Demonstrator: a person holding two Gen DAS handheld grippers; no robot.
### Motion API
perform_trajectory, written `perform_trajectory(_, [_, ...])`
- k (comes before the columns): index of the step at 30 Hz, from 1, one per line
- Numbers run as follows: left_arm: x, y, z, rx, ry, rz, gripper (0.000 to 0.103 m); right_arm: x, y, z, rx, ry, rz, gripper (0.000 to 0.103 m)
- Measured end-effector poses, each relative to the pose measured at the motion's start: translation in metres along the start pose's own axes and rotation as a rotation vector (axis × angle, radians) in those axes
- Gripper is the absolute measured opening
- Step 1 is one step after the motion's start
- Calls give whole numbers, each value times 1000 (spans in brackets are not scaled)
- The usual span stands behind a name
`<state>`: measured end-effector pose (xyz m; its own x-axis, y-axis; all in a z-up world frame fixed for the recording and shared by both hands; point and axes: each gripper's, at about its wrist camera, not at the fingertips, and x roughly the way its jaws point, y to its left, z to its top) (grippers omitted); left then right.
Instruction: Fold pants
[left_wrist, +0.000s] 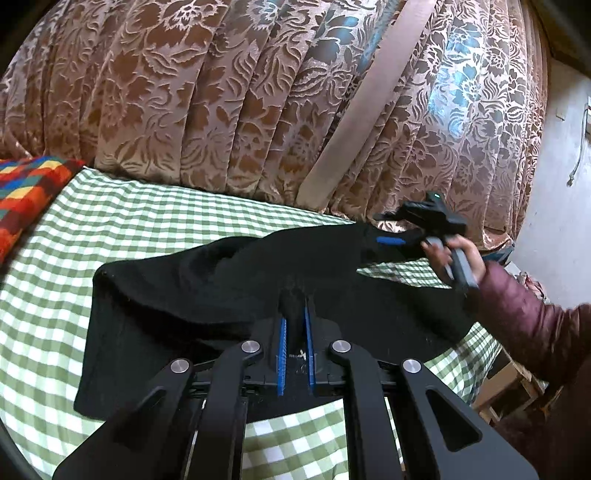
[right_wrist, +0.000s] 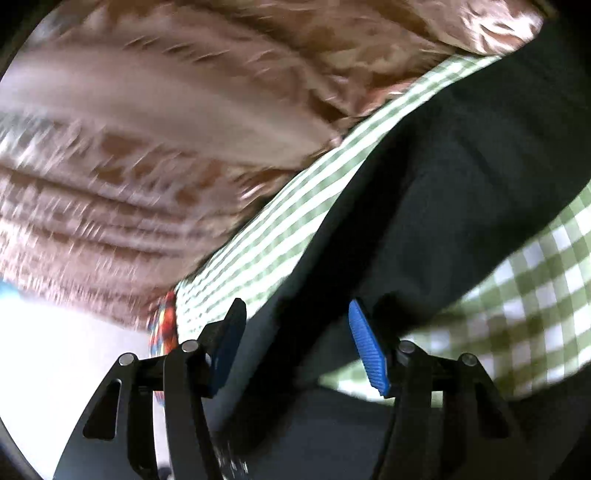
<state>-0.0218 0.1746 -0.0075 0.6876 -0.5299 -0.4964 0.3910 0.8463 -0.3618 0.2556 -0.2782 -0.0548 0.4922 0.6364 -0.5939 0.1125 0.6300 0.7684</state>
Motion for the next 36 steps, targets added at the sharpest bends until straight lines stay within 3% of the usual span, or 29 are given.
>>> perform_trajectory(2, [0,1,-1,10,12,0,7,7,-6,13,35,-16,-6,58])
perform_trajectory(3, [1,2,-2,14,19,1,7,10,-8,19,46,-25,-17,48])
perform_trajectory(4, [2,3,-2,18,30,5,7,12,-10,23,49,-31,-38,30])
perform_trajectory(6, [3,6,0,19,38,18,7,14,-11,29,27,-37,-80,13])
perform_trajectory(7, [3,9,3,18,35,30,7,13,-9,29,7,-40,-86,10])
perform_trajectory(10, [4,27,32,11,-19,145,7,-8,5,23,-74,-67,-48,8])
perform_trajectory(14, [-3,56,85,-42,-159,282,7,-52,34,-4,-201,-108,44,8])
perform_trajectory(18, [-11,66,105,-41,-225,336,7,-101,45,-57,-328,-126,111,8])
perform_trajectory(21, [-17,74,85,-82,-201,334,7,-115,27,-106,-356,-63,128,8])
perform_trajectory(25, [-21,95,27,-210,-105,329,7,-103,-13,-165,-332,49,51,8])
perform_trajectory(28, [-19,99,-8,-282,-31,314,9,-93,-40,-185,-280,84,15,7])
perform_trajectory(31, [-23,109,-41,-417,29,305,19,-82,-58,-194,-242,94,-3,7])
perform_trajectory(34, [-37,114,-56,-533,2,266,35,-78,-62,-188,-239,95,-4,7])
perform_trajectory(36, [-48,118,-64,-634,-29,199,44,-75,-64,-187,-237,95,1,7])
